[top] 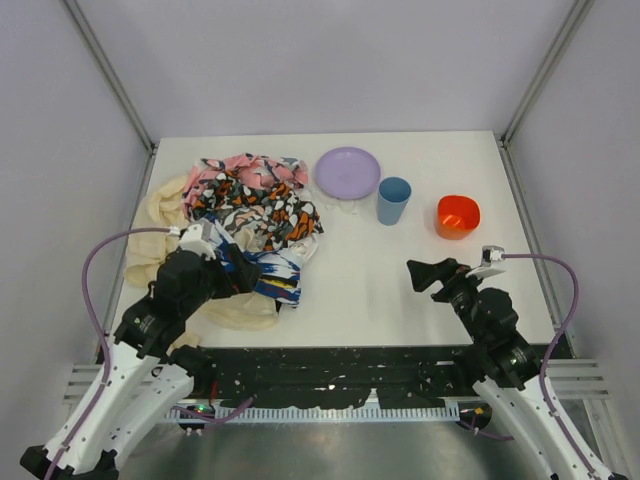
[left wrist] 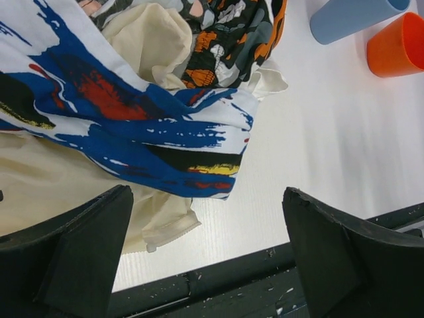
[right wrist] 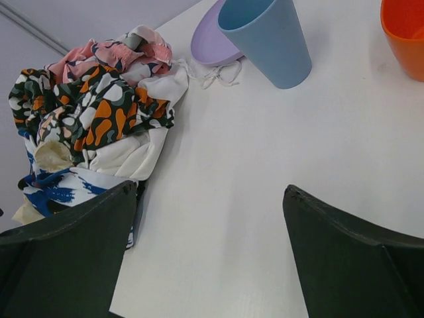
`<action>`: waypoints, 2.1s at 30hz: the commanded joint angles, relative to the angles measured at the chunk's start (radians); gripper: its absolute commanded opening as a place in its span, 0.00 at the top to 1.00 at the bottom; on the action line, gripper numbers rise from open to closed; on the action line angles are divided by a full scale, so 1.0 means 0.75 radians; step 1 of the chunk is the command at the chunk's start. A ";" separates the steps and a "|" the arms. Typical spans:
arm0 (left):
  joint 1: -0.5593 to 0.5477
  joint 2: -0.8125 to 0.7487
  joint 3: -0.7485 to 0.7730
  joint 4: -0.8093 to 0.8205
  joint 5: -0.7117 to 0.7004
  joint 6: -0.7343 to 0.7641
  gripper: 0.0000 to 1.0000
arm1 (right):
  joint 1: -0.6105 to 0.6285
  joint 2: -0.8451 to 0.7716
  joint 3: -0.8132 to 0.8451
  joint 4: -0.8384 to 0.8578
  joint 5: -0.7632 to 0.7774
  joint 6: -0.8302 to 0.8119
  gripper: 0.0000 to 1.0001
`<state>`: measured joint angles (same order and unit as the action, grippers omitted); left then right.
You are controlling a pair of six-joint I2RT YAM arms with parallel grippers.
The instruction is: Pick out a specific cloth from the pile
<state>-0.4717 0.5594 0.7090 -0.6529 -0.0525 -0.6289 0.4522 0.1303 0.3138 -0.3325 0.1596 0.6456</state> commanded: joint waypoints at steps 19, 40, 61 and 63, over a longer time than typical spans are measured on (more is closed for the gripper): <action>-0.606 0.871 0.200 0.079 -0.519 0.423 0.00 | 0.006 0.102 -0.110 0.329 -0.274 -0.100 0.05; -0.547 1.602 0.444 0.064 -0.468 -0.018 0.00 | 0.004 0.094 -0.099 0.263 -0.244 -0.219 0.05; -0.461 1.294 0.718 -0.230 -0.738 0.039 0.81 | 0.004 0.212 -0.095 0.355 -0.507 -0.239 0.05; -0.404 1.265 0.709 -0.230 -0.738 0.051 0.82 | 0.011 0.292 -0.073 0.380 -0.568 -0.245 0.05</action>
<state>-0.8452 1.6199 1.1927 -0.8364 -0.5041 -0.6369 0.4522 0.2600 0.2253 -0.1318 -0.1238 0.4900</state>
